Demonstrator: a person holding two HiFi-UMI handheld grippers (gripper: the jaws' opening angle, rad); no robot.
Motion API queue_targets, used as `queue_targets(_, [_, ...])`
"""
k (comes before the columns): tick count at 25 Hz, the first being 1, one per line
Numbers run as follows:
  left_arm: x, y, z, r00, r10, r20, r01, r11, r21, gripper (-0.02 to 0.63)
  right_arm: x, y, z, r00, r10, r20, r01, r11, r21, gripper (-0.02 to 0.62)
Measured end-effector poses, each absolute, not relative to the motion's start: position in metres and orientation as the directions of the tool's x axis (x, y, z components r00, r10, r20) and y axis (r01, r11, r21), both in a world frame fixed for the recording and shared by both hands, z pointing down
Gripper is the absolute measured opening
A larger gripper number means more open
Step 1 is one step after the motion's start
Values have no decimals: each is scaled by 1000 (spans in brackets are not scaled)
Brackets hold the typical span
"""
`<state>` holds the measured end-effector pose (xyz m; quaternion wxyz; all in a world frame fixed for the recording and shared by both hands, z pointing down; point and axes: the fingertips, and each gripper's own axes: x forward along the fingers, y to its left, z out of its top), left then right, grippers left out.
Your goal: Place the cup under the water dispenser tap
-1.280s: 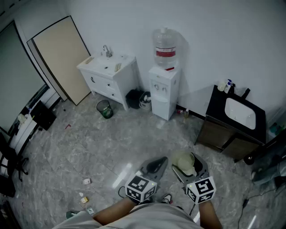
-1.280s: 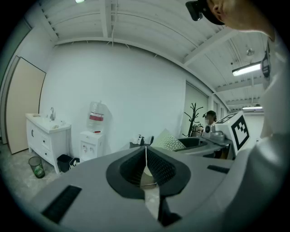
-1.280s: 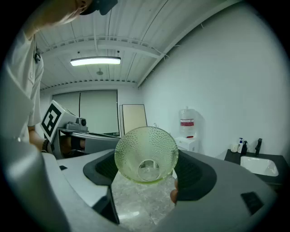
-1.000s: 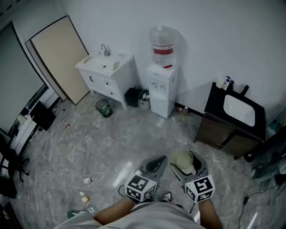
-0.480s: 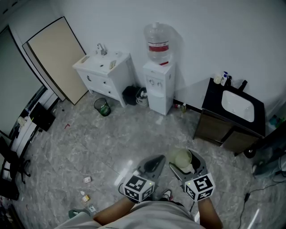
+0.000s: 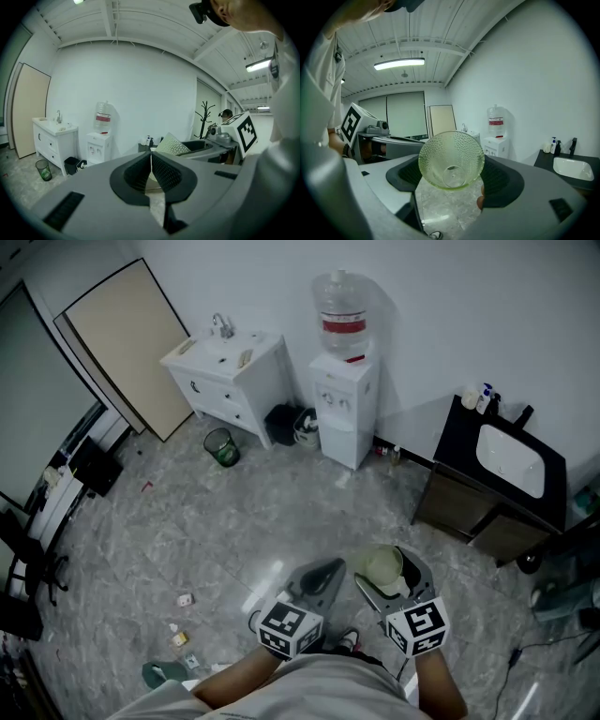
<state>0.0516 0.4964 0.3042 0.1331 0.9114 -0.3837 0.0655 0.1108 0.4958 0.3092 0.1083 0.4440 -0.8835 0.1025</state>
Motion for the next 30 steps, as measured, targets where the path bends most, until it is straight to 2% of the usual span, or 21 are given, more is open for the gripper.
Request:
queue_targets(9, [22,423,318,680,-701,215,-733,-645,215,14,83,425,327,-597,-737,316,-794,600,-100,367])
queue_targets(20, [-34,247,321,730,-648,216,-682,-711,172,14,28,249,336,-539,-777,327,-838,535,-110,367])
queue_targets(30, [-72,140,315,736,-649,191,-676,-718,165,14,-6,137,336,-522,-780,346,-847,522,-100,367])
